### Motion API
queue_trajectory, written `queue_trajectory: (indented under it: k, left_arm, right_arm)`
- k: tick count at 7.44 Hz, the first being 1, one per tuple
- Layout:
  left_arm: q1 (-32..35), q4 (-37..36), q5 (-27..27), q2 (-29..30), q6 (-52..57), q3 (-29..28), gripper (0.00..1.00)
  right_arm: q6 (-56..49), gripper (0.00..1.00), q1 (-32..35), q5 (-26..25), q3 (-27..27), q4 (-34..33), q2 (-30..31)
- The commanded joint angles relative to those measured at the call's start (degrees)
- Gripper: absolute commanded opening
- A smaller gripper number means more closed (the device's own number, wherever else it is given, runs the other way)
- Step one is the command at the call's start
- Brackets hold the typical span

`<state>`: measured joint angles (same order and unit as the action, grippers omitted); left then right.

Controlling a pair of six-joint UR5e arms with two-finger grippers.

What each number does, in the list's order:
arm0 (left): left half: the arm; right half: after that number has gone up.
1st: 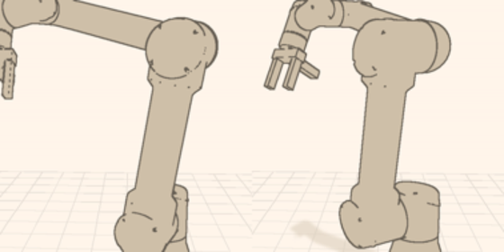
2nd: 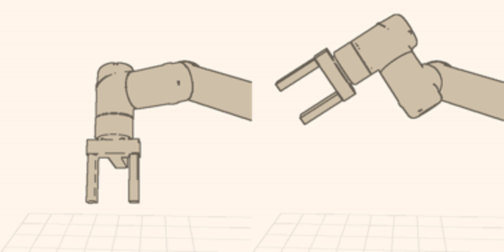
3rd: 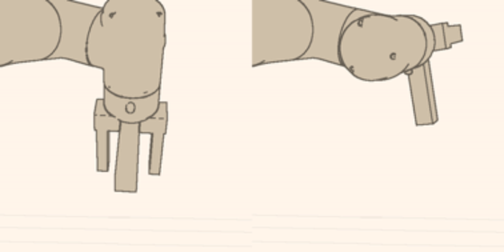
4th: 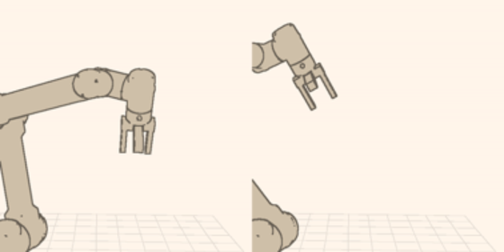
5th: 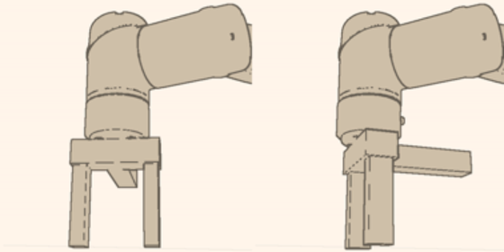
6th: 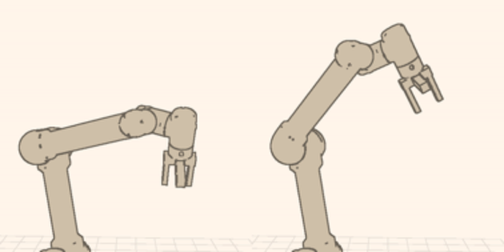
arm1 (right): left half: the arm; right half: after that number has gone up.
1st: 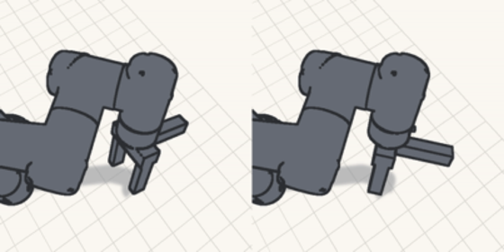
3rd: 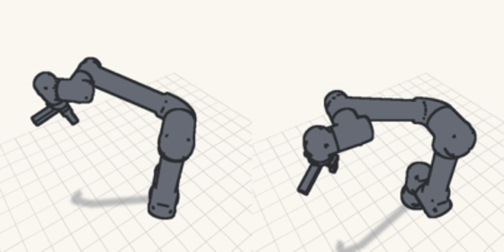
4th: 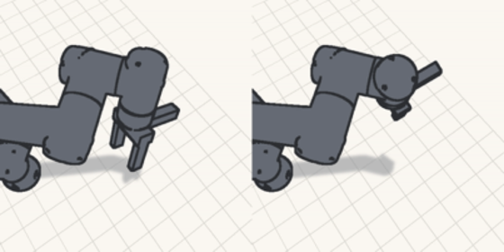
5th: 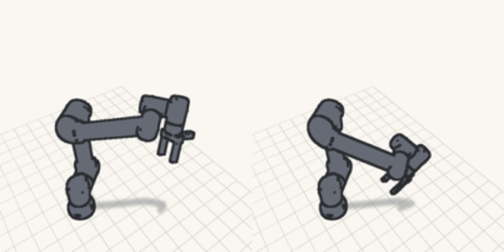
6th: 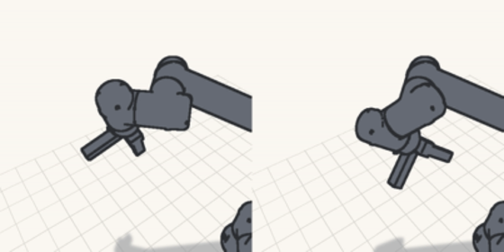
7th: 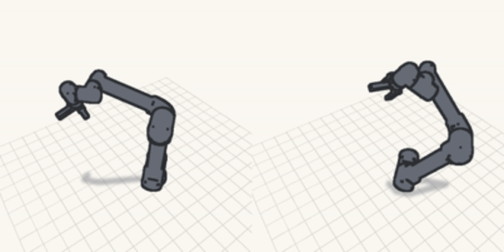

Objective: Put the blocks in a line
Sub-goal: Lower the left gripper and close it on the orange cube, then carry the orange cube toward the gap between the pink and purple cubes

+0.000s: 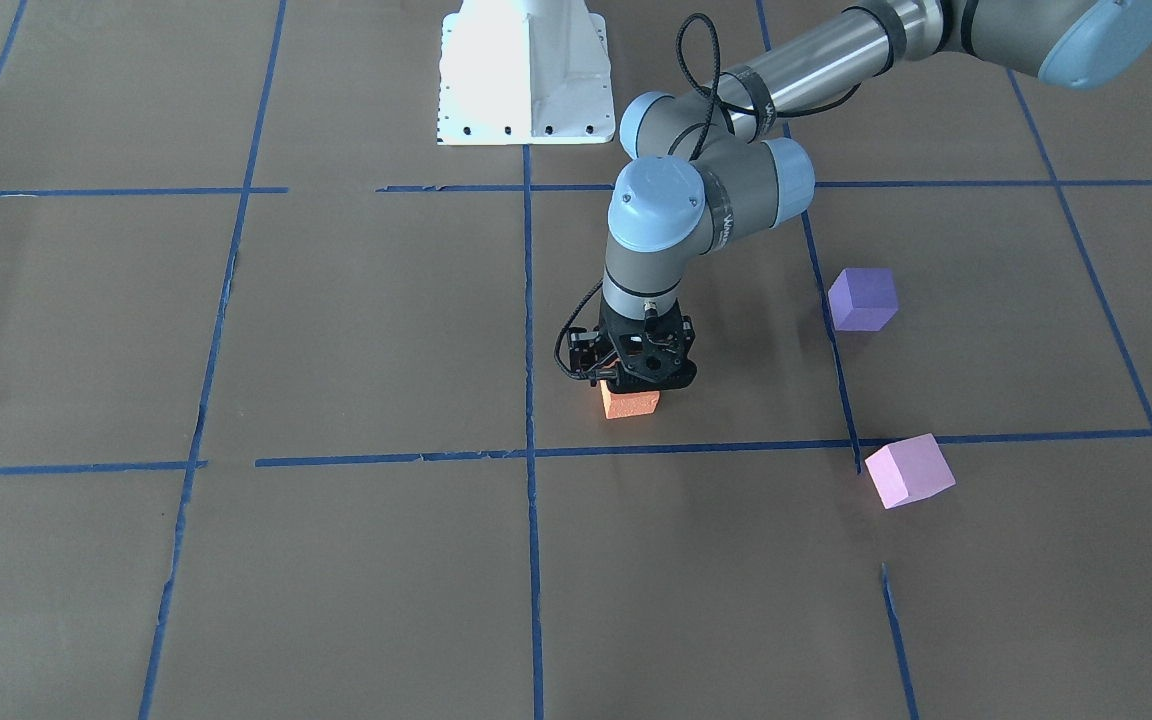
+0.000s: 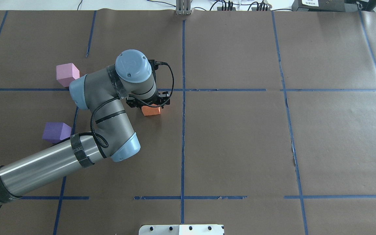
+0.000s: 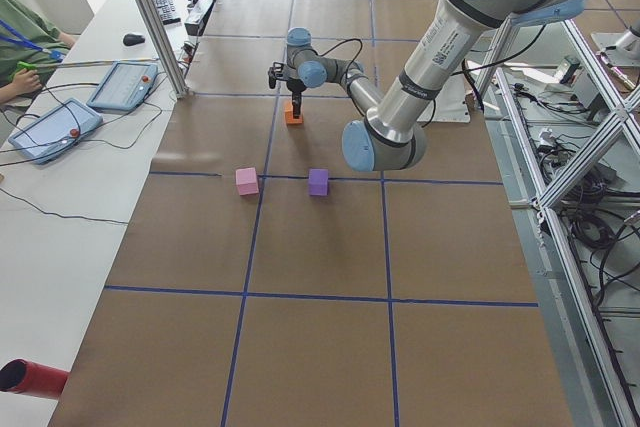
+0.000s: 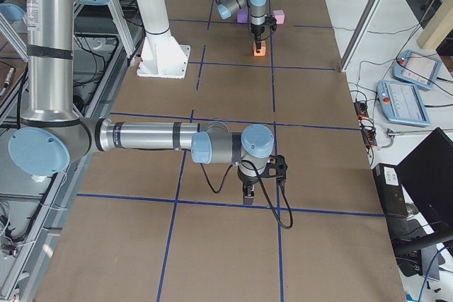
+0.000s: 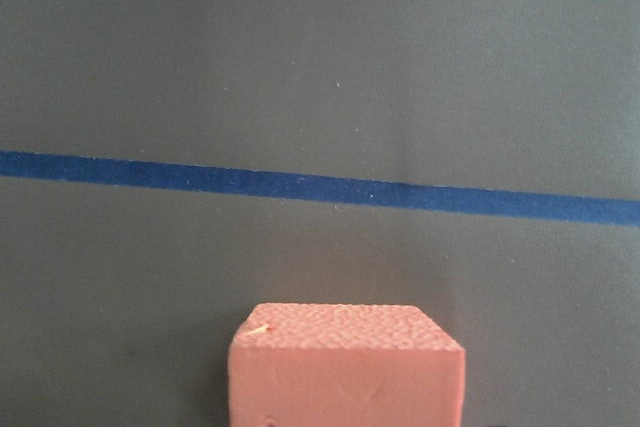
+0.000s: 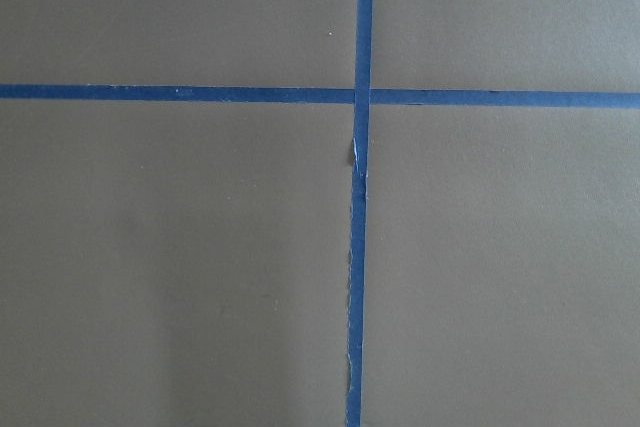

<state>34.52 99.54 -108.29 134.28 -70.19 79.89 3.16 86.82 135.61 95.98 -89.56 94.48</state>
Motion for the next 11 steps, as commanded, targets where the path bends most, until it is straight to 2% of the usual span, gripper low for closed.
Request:
queue_trajectory:
  k: [1,2,4,6,7,9,10,11]
  left_arm:
    - [1.2,-0.4,0.0,0.0,0.2,1.5,0.0]
    - [2.9,-2.0,-0.3,-0.2,0.5,4.2,0.0]
    - [4.7,-9.9,-0.5,-1.8,0.7,12.3,0.0]
    - [7.2,-11.8,-3.7,-12.8,0.9,26.5,0.0]
    - [8.6,-10.8,-3.9,-17.2,6.7,29.4,0.0]
    - [10.3,-6.1,-5.0,-23.8,12.2,29.0,0.0]
    - [11.4,3.1,-5.1,-28.4,12.3,27.6,0.0]
    - [12.8,9.1,-5.2,-32.0,13.9,26.3,0.0]
  right_arm:
    - [0.0,1.0,0.0,0.0,0.0,0.0,0.0]
    - [0.0,1.0,0.0,0.0,0.0,0.0,0.0]
    - [0.0,1.0,0.0,0.0,0.0,0.0,0.0]
    - [0.0,1.0,0.0,0.0,0.0,0.0,0.0]
    - [0.0,1.0,0.0,0.0,0.0,0.0,0.0]
    - [0.0,1.0,0.0,0.0,0.0,0.0,0.0]
    - [0.0,1.0,0.0,0.0,-0.1,0.0,-0.1]
    - [0.0,1.0,-0.1,0.0,0.0,0.0,0.0]
